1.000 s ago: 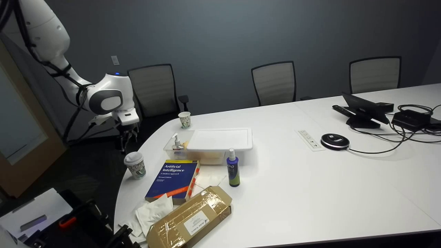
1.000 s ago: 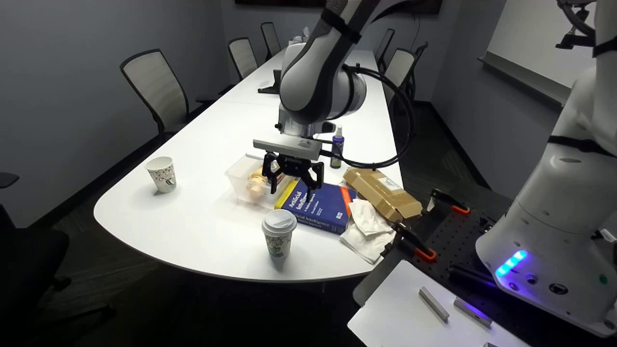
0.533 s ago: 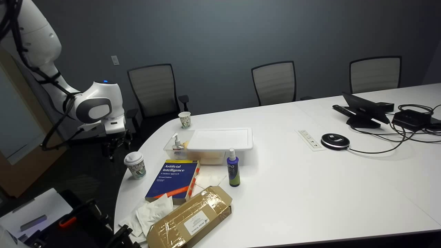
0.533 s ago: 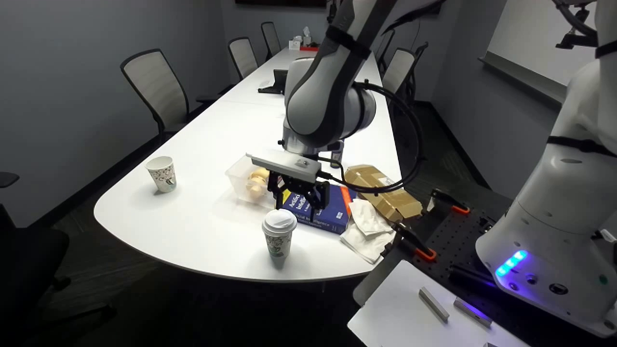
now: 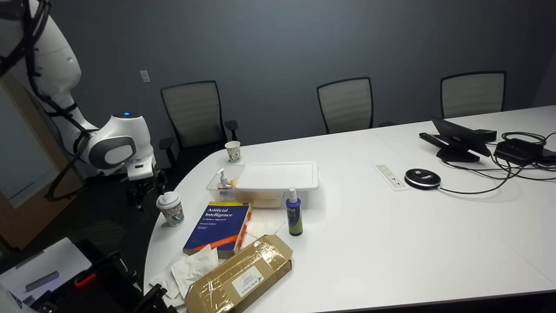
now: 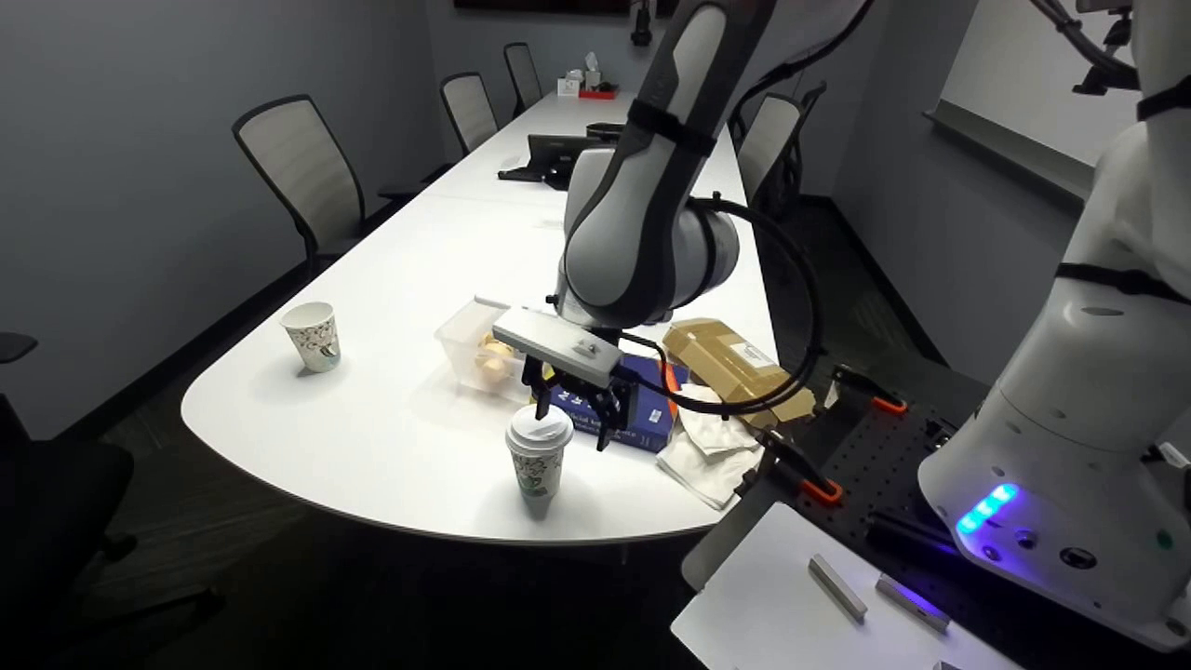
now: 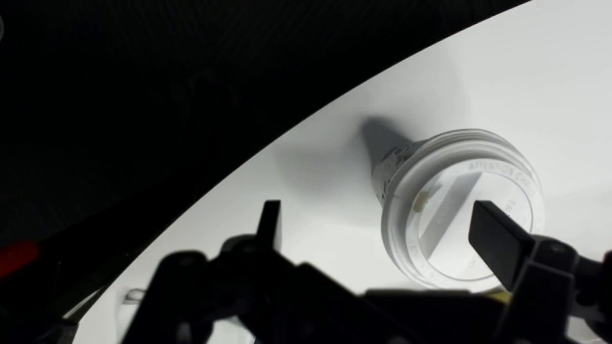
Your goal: Remove the lid from the coffee cup.
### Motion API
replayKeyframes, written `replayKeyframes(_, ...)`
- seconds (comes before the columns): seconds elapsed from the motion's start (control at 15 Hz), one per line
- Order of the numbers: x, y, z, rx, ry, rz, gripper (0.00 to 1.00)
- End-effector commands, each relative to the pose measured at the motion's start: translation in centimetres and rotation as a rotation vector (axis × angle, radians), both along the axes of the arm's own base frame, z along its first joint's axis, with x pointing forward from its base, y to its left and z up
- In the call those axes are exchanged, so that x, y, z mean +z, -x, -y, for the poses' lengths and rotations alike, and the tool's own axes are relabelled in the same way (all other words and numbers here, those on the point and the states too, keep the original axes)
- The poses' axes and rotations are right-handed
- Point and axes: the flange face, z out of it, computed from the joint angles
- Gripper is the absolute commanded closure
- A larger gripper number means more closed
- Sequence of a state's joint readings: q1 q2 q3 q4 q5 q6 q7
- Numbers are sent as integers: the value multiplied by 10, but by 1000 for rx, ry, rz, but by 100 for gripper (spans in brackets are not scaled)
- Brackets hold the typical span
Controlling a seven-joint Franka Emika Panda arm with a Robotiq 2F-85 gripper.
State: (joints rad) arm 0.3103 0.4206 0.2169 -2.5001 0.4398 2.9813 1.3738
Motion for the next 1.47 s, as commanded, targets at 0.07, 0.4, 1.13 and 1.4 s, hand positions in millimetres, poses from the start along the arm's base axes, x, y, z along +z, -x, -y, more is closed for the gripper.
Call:
replayKeyframes(0.07,-11,4,-7,-29,-15,33,0)
replayKeyframes(0.4,-17,5,-8,-31,-16,46,0)
replayKeyframes(1.13,-20,3,-10,-36,-20,40,0)
replayKeyframes(1.4,-21,5,-8,-50,-15,36,0)
